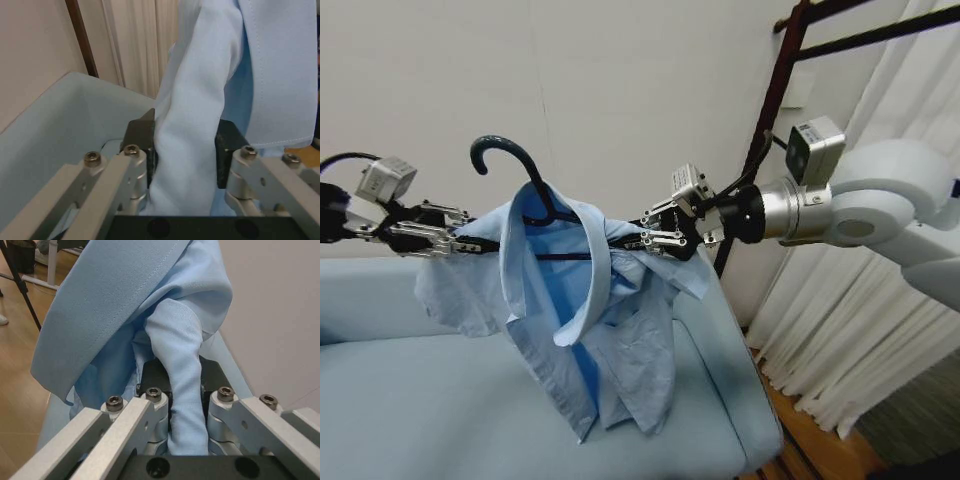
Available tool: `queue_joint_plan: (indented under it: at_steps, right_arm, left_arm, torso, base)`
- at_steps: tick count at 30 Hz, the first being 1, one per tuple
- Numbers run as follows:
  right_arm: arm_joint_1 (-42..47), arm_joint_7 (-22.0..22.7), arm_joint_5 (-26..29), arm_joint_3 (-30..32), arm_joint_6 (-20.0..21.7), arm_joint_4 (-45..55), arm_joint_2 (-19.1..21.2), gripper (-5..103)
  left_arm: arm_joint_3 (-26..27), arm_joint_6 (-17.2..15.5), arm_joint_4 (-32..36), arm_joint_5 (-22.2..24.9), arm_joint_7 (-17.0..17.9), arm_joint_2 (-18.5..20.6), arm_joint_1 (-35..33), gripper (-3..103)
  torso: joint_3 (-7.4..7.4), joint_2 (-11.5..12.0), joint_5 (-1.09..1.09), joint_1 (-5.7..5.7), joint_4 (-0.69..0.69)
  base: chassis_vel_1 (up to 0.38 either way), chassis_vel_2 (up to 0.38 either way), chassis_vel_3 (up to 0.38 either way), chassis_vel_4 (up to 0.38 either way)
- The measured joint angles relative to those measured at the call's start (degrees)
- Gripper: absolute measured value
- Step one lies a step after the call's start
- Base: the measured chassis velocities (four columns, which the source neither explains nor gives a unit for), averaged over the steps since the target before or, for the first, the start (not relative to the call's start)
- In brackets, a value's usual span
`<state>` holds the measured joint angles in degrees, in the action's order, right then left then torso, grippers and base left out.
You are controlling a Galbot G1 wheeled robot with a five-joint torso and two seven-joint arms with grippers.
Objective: Pick up the clothes from the sofa and hang them on the clothes hanger.
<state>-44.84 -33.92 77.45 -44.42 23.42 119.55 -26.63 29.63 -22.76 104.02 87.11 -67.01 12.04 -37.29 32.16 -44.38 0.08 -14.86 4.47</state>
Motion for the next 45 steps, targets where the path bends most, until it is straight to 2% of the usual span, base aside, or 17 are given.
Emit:
queue_joint_plan:
  at_steps: [2,4,7,10,13,19,22,24,28,29,32,34,35,38,39,42,45]
  right_arm:
    - [0.2,0.5,0.2,-0.1,0.0,-0.1,-0.4,10]
    - [0.2,0.8,0.3,-0.2,0.0,-0.1,-0.5,10]
    - [0.3,1.2,0.5,-0.4,0.1,-0.4,-0.9,10]
    - [0.4,2.4,0.5,-0.5,0.2,-0.3,-1.1,7]
    - [0.5,5.4,0.5,-0.5,0.8,-0.4,-1.2,25]
    - [0.5,7.4,0.5,-0.5,0.6,-0.8,-1.3,42]
    - [0.5,10.9,0.7,-0.4,0.3,-1.5,-1.3,58]
    - [0.6,11.7,0.8,-0.3,0.4,-1.7,-1.3,58]
    - [1.5,19.2,2.4,0.8,1.3,-0.9,-0.1,80]
    - [1.5,19.2,2.4,0.8,1.3,-0.9,-0.1,80]
    - [2.6,32.6,7.7,2.0,3.6,2.3,0.8,90]
    - [3.3,46.6,17.6,3.0,3.9,5.6,0.1,99]
    - [3.3,46.6,17.6,3.0,3.9,5.6,0.1,99]
    - [4.3,62.3,30.2,5.1,3.4,9.3,-2.1,100]
    - [5.0,65.7,33.2,6.3,2.9,10.1,-2.6,100]
    - [5.8,68.6,36.1,7.8,2.3,10.6,-3.1,100]
    - [6.0,74.2,41.6,10.0,2.0,11.5,-4.6,100]
  left_arm:
    - [-0.1,0.1,-0.1,-0.1,-0.5,-0.3,0.1,18]
    - [-0.1,0.1,-0.1,-0.2,-0.6,-0.5,0.1,18]
    - [-0.2,0.3,-0.2,-0.4,-0.9,-0.7,0.2,11]
    - [-0.2,0.3,-0.2,-0.6,-1.0,-1.0,0.2,11]
    - [-0.3,0.3,-0.2,-0.6,-0.9,-1.7,0.3,9]
    - [-0.3,0.1,-0.3,-0.8,-0.7,-2.3,0.3,9]
    - [-0.5,0.0,-0.3,-1.0,0.1,-2.9,0.5,9]
    - [-0.6,0.0,-0.3,-1.0,0.3,-3.1,0.5,9]
    - [-0.8,-0.1,-0.4,-1.0,2.6,-4.2,0.7,9]
    - [-0.8,-0.1,-0.4,-1.0,2.6,-4.2,0.7,9]
    - [-1.0,-0.1,0.2,-0.4,7.0,-5.5,1.0,9]
    - [-1.2,-0.1,1.0,0.6,10.8,-6.5,1.2,9]
    - [-1.2,-0.1,1.0,0.6,10.8,-6.5,1.2,9]
    - [-1.4,0.0,1.8,1.1,14.1,-7.4,1.4,9]
    - [-1.4,0.1,1.9,1.2,15.3,-7.8,1.4,9]
    - [-1.5,0.2,2.2,1.3,17.1,-8.1,1.5,9]
    - [-1.7,0.3,3.5,2.0,21.2,-8.6,1.5,9]
  torso:
    - [0.00,0.0,0.00,0.00,0.00]
    - [0.00,0.0,0.00,0.00,-0.01]
    - [0.00,0.0,0.00,0.00,-0.01]
    - [0.00,0.0,0.00,0.00,0.00]
    - [0.00,0.0,0.00,0.00,0.00]
    - [0.00,0.0,0.00,0.00,0.00]
    - [0.00,0.0,0.00,0.00,-0.01]
    - [0.00,0.0,-0.01,0.00,0.00]
    - [0.00,0.0,0.00,0.00,-0.01]
    - [0.00,0.0,0.00,0.00,-0.01]
    - [0.00,0.0,0.00,0.00,0.01]
    - [0.00,0.0,0.01,0.00,0.03]
    - [0.00,0.0,0.01,0.00,0.03]
    - [0.00,0.0,-0.02,0.00,-0.02]
    - [0.00,0.0,-0.02,0.00,-0.03]
    - [0.00,0.0,-0.01,0.00,-0.02]
    - [0.00,0.0,0.01,0.00,0.01]
  base:
    - [0.000,0.000,0.000,0.000]
    - [0.000,0.000,0.000,0.000]
    - [0.000,0.000,0.000,0.000]
    - [0.000,0.000,0.000,0.000]
    - [0.000,0.000,0.000,0.000]
    - [0.000,0.000,0.000,0.000]
    - [0.000,0.000,0.000,0.000]
    - [0.000,0.000,0.000,0.000]
    - [0.000,0.000,0.000,0.000]
    - [0.000,0.000,0.000,0.000]
    - [0.000,0.000,0.000,0.000]
    - [0.000,0.000,0.000,0.000]
    - [0.000,0.000,0.000,0.000]
    - [0.000,0.000,0.000,0.000]
    - [0.000,0.000,0.000,0.000]
    - [0.000,0.000,0.000,0.000]
    - [0.000,0.000,0.000,0.000]
